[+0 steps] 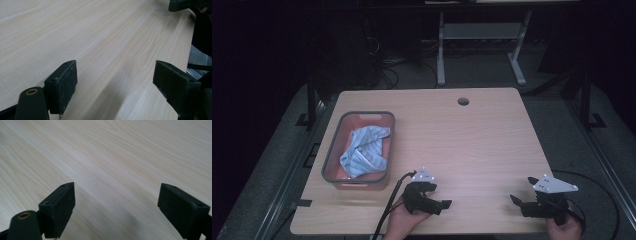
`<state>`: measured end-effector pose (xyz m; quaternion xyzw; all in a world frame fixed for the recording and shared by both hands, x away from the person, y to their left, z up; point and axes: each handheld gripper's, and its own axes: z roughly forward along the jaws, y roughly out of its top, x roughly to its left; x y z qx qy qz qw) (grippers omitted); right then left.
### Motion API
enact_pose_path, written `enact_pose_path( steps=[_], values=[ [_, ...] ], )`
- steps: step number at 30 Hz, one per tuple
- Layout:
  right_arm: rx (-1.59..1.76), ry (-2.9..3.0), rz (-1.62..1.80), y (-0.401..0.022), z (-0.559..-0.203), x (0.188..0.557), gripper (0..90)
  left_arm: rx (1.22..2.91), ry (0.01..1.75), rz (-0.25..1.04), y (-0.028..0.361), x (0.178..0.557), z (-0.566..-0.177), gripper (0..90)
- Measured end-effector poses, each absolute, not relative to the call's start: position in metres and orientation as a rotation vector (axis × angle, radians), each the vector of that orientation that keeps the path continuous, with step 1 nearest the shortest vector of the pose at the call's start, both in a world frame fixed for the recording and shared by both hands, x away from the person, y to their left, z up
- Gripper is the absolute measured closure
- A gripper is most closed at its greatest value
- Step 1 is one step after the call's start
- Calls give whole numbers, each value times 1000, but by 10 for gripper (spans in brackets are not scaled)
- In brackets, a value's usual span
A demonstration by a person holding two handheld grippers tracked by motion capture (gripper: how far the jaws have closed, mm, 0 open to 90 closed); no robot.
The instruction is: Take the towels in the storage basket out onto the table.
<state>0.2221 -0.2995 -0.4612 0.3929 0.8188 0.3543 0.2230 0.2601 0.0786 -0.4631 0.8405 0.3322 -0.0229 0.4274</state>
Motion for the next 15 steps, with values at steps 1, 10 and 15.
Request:
enact_pose_path(
  steps=[1, 10, 15],
  values=[
    [1085, 2261, 978, -299, -461, 222, 138, 2100, 830, -57, 79, 260, -463, 191],
    [1089, 2251, 991, -299, -461, 222, 138, 2106, 838, -48, 82, 262, -463, 192],
    [1085, 2252, 1000, -299, -460, 220, 138, 2119, 836, -42, 82, 262, -461, 212]
  ],
)
